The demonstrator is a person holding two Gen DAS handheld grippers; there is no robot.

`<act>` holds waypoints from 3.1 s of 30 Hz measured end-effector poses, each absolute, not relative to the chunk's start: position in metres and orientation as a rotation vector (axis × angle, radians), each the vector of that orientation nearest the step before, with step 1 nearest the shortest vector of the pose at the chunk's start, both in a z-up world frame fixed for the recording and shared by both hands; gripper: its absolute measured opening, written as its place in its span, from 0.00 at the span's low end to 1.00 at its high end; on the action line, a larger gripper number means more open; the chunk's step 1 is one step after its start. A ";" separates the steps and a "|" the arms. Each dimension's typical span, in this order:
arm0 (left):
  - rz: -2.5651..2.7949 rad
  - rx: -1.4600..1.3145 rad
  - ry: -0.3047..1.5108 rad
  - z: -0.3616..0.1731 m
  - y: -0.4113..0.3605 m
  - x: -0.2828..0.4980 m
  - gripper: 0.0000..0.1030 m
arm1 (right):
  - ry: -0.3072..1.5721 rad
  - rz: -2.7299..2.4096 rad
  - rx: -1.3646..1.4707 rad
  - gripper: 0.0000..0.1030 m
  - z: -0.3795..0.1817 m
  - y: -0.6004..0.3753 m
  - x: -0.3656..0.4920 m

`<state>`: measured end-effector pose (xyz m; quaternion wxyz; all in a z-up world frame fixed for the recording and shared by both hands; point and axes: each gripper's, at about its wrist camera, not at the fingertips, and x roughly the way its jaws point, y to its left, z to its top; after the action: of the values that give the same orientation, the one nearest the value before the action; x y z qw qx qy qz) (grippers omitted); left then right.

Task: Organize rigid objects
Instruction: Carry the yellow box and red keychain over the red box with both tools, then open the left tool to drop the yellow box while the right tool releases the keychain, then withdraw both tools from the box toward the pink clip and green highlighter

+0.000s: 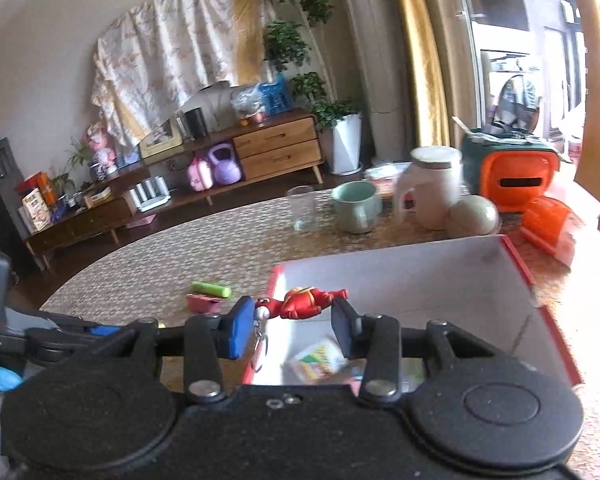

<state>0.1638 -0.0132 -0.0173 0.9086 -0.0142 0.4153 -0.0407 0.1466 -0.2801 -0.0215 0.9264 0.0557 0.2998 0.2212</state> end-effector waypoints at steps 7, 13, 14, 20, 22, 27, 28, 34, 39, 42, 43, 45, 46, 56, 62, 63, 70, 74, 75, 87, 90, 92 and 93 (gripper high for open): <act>-0.179 -0.017 0.816 0.006 -0.065 0.182 0.28 | 0.627 0.386 0.110 0.40 -0.033 -0.315 0.151; -0.239 0.019 0.794 0.019 -0.113 0.201 0.28 | 0.649 0.329 0.106 0.40 -0.045 -0.345 0.159; -0.247 0.026 0.795 0.018 -0.121 0.205 0.28 | 0.655 0.321 0.104 0.40 -0.047 -0.349 0.160; -0.273 0.066 0.822 0.004 -0.160 0.230 0.28 | 0.696 0.287 0.066 0.40 -0.064 -0.365 0.167; -0.276 0.078 0.840 -0.004 -0.169 0.237 0.28 | 0.709 0.283 0.057 0.40 -0.069 -0.368 0.171; -0.273 0.100 0.902 -0.030 -0.184 0.251 0.28 | 0.726 0.278 0.035 0.40 -0.077 -0.372 0.181; -0.272 0.102 0.913 -0.035 -0.186 0.253 0.28 | 0.728 0.277 0.029 0.40 -0.079 -0.372 0.183; -0.283 0.099 0.951 -0.054 -0.193 0.260 0.28 | 0.771 0.303 0.016 0.40 -0.088 -0.368 0.203; -0.297 0.113 0.980 -0.062 -0.201 0.264 0.28 | 0.822 0.341 -0.033 0.40 -0.099 -0.358 0.208; -0.306 0.116 0.998 -0.067 -0.204 0.267 0.28 | 0.840 0.352 -0.048 0.40 -0.102 -0.356 0.208; -0.310 0.116 1.009 -0.069 -0.205 0.268 0.28 | 0.844 0.351 -0.053 0.41 -0.103 -0.356 0.208; -0.315 0.113 1.038 -0.074 -0.207 0.269 0.28 | 0.858 0.352 -0.064 0.41 -0.106 -0.356 0.208; -0.316 0.109 1.044 -0.075 -0.207 0.269 0.28 | 0.864 0.352 -0.065 0.42 -0.107 -0.356 0.207; -0.311 0.100 1.068 -0.074 -0.208 0.269 0.28 | 0.873 0.363 -0.056 0.45 -0.105 -0.358 0.196; -0.308 0.069 1.052 -0.066 -0.201 0.262 0.29 | 0.860 0.371 -0.039 0.50 -0.097 -0.358 0.186; -0.309 0.057 1.050 -0.064 -0.199 0.260 0.29 | 0.857 0.372 -0.039 0.50 -0.095 -0.358 0.184; -0.309 0.030 1.006 -0.050 -0.186 0.244 0.29 | 0.830 0.384 -0.040 0.54 -0.079 -0.351 0.164; -0.309 0.032 0.972 -0.041 -0.176 0.229 0.29 | 0.810 0.393 -0.028 0.57 -0.069 -0.345 0.156; -0.310 0.032 0.965 -0.039 -0.174 0.225 0.29 | 0.805 0.396 -0.025 0.57 -0.066 -0.343 0.154; -0.344 -0.010 0.874 -0.010 -0.135 0.177 0.29 | 0.722 0.454 -0.017 0.65 -0.033 -0.307 0.121; -0.339 -0.032 0.859 -0.006 -0.116 0.166 0.29 | 0.711 0.473 -0.017 0.69 -0.028 -0.295 0.117; -0.329 -0.038 0.849 -0.004 -0.105 0.161 0.29 | 0.706 0.487 -0.017 0.74 -0.026 -0.286 0.115; -0.321 -0.039 0.842 -0.002 -0.098 0.157 0.29 | 0.704 0.495 -0.018 0.75 -0.026 -0.281 0.114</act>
<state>0.1575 -0.0976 -0.0024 0.8999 -0.0187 0.4070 -0.1553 0.1144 -0.2806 -0.0255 0.9088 -0.0088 0.3412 0.2399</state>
